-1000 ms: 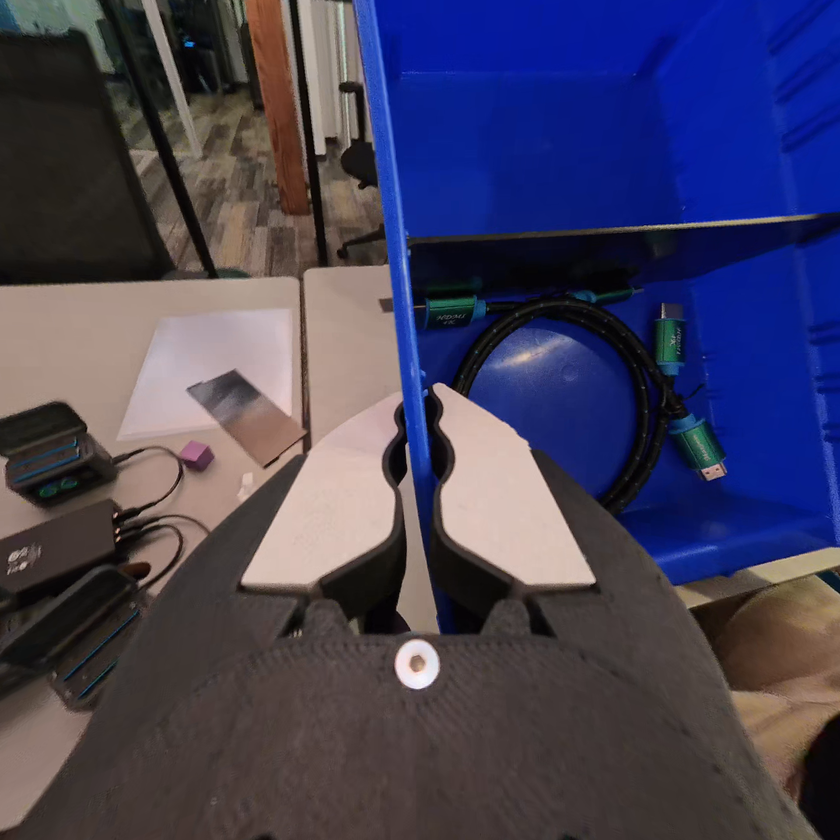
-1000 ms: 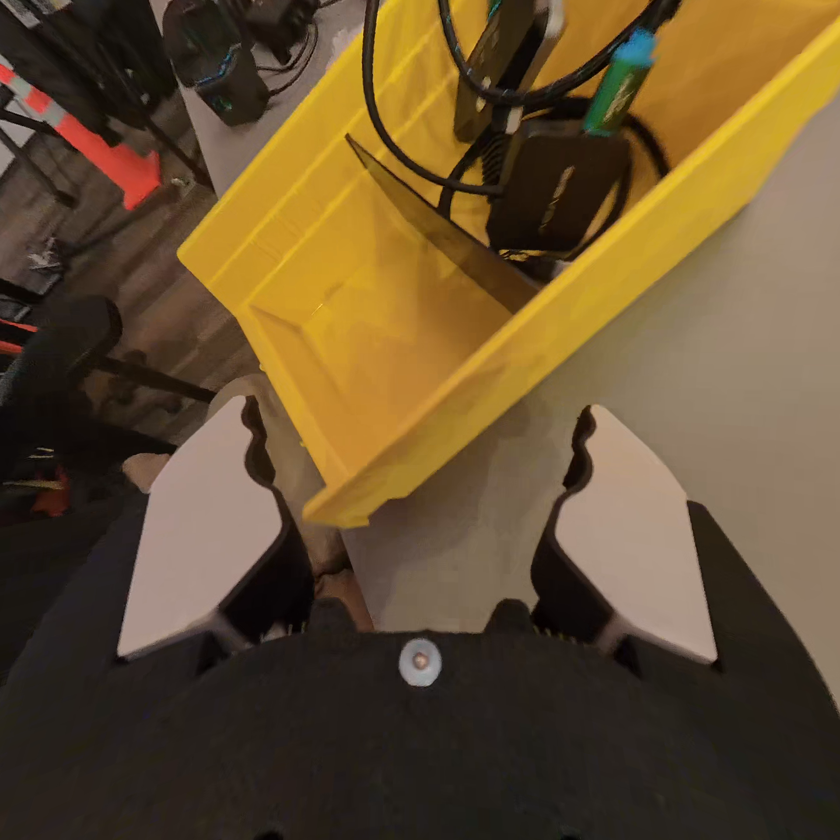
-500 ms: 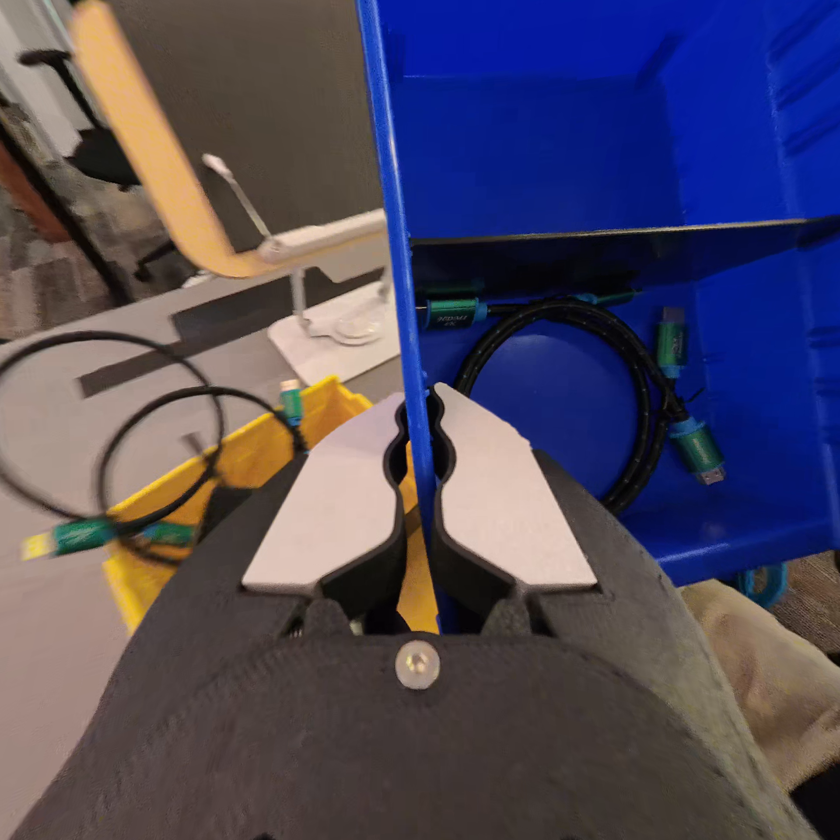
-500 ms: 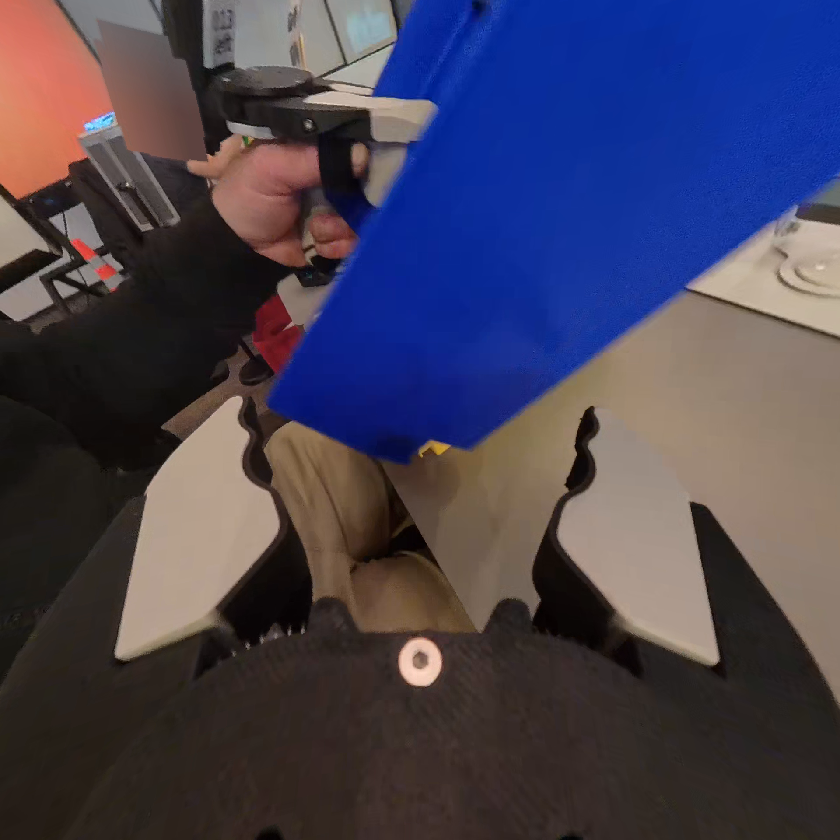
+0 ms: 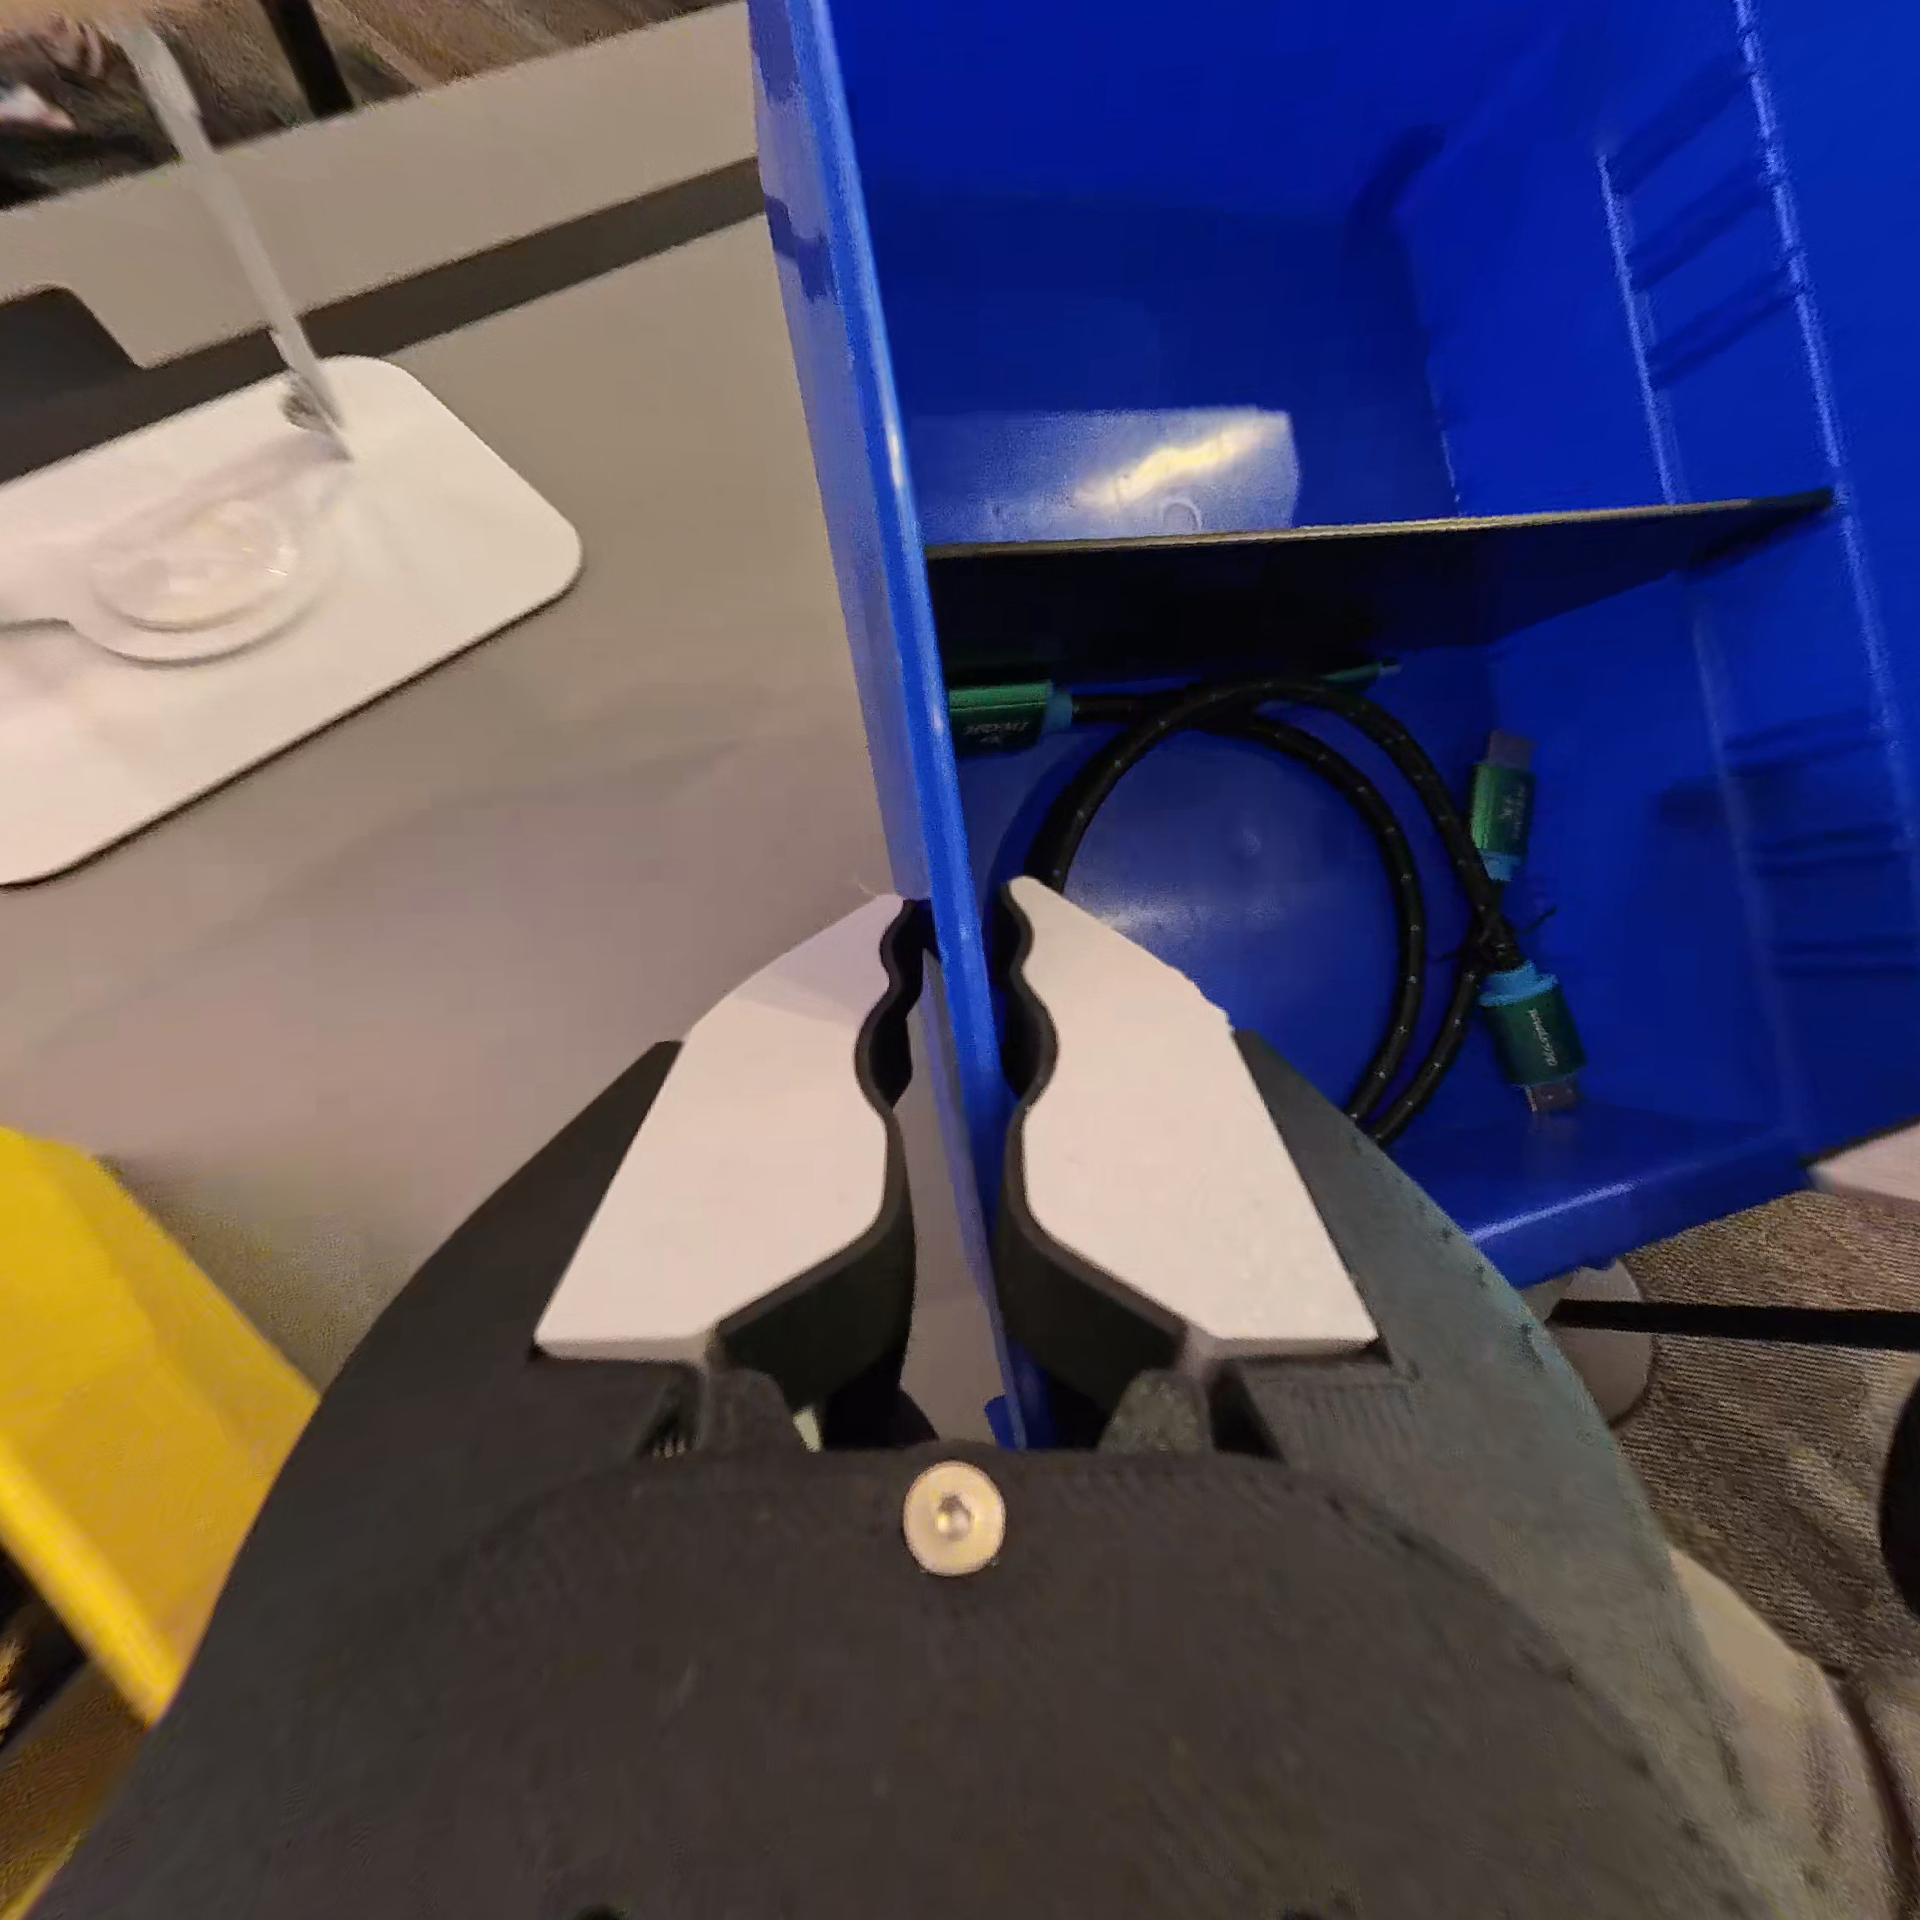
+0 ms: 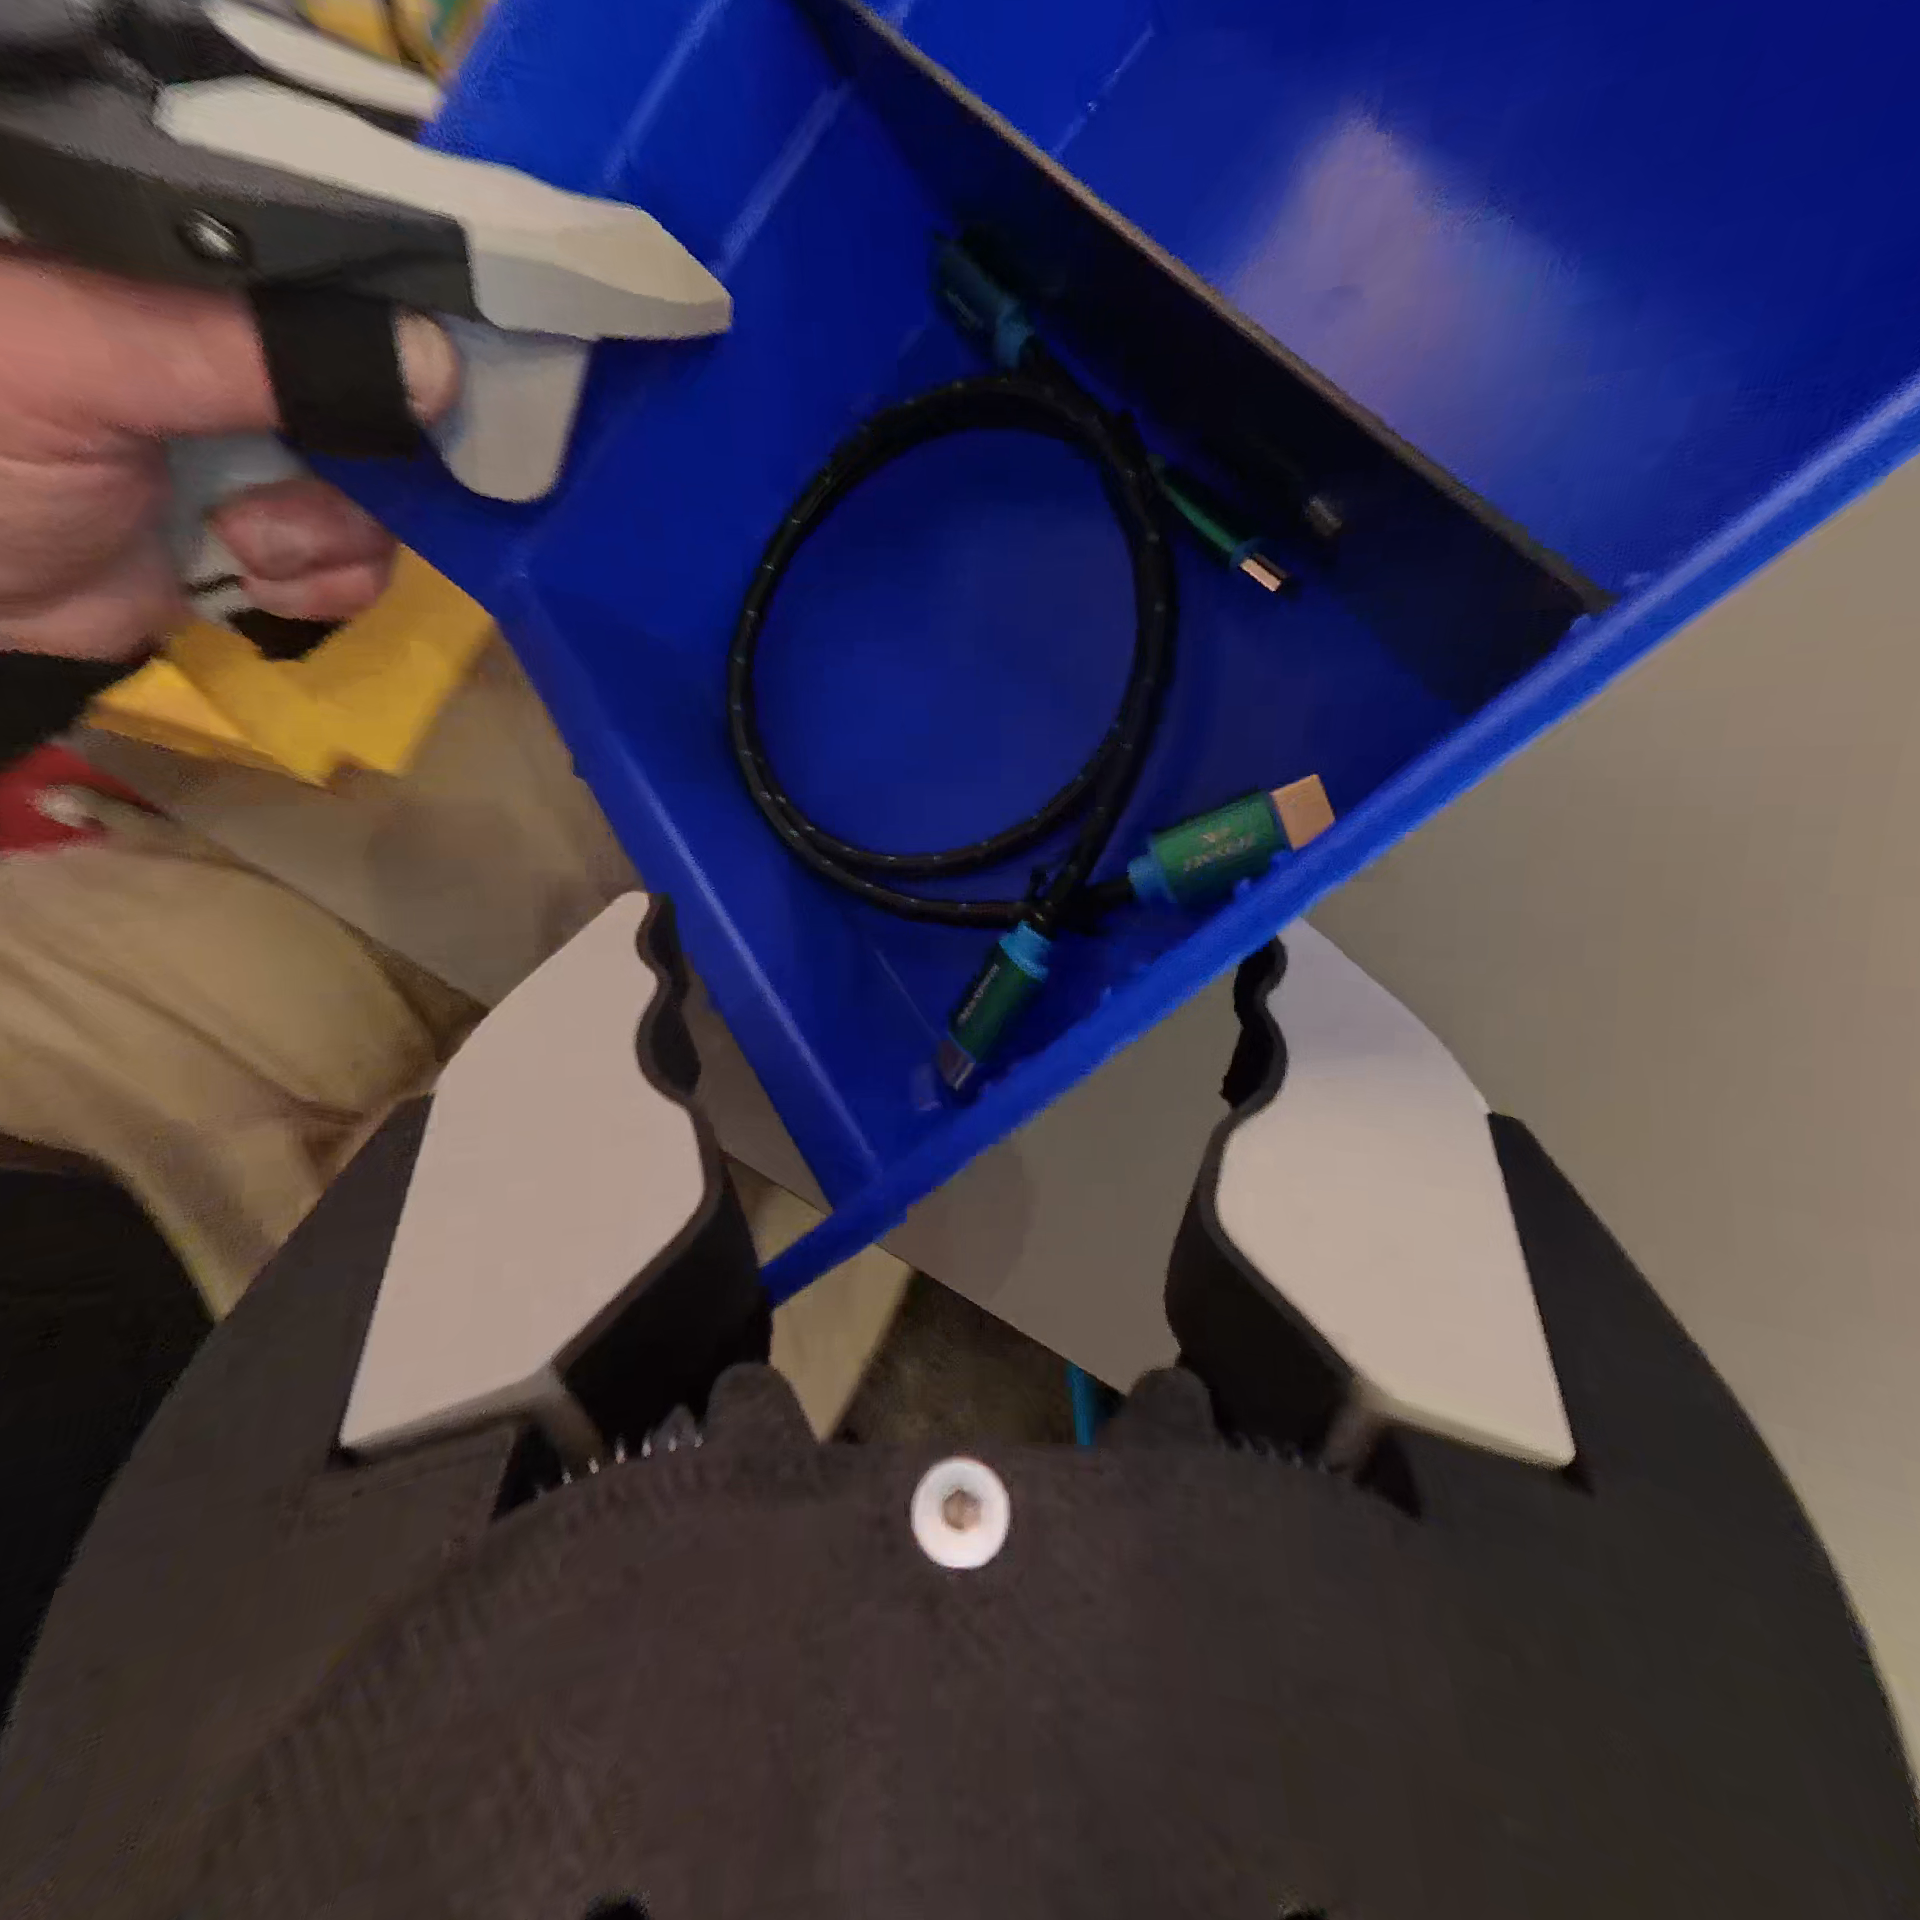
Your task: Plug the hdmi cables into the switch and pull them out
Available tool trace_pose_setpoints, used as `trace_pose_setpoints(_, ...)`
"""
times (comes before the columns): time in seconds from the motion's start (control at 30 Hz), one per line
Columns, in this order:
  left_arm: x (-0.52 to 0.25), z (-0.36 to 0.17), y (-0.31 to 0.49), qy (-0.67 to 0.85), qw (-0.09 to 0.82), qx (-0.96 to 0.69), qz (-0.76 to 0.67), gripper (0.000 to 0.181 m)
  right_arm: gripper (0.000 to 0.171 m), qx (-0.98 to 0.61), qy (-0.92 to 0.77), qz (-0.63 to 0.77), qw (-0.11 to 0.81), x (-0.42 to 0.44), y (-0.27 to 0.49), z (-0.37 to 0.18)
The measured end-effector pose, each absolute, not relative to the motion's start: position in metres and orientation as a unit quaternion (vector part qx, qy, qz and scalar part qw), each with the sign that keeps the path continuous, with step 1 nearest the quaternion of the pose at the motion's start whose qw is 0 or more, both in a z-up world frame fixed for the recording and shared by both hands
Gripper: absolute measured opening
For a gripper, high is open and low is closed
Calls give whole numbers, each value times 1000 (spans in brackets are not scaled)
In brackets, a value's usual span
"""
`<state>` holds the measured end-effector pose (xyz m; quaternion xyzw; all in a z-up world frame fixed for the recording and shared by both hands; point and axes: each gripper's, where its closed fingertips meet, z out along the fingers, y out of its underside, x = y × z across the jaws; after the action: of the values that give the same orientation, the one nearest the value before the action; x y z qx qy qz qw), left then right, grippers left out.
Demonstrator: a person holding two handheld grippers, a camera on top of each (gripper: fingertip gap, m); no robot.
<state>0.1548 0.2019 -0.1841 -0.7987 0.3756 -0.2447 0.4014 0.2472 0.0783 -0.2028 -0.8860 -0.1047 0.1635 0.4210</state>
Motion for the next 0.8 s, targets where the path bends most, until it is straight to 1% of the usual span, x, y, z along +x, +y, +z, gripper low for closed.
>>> trace_pose_setpoints(0.07,165,-193,199,367,394,-804,-253,14,98,-908,-112,122,386,259,77,-219)
trace_pose_setpoints(0.17,176,-202,188,393,360,-810,-246,24,91,-929,-109,112,335,275,74,-241)
trace_pose_setpoints(0.27,184,-206,184,394,349,-813,-249,34,80,-934,-94,118,324,288,77,-242)
trace_pose_setpoints(0.4,197,-226,167,400,314,-819,-267,49,66,-954,-101,65,276,316,78,-244)
trace_pose_setpoints(0.53,209,-241,143,400,262,-821,-312,70,50,-967,-93,52,233,338,77,-248)
trace_pose_setpoints(0.63,209,-240,130,442,246,-812,-290,81,36,-967,-75,68,233,349,82,-247)
trace_pose_setpoints(0.8,185,-187,124,475,321,-774,-268,76,15,-968,-54,56,238,378,89,-248)
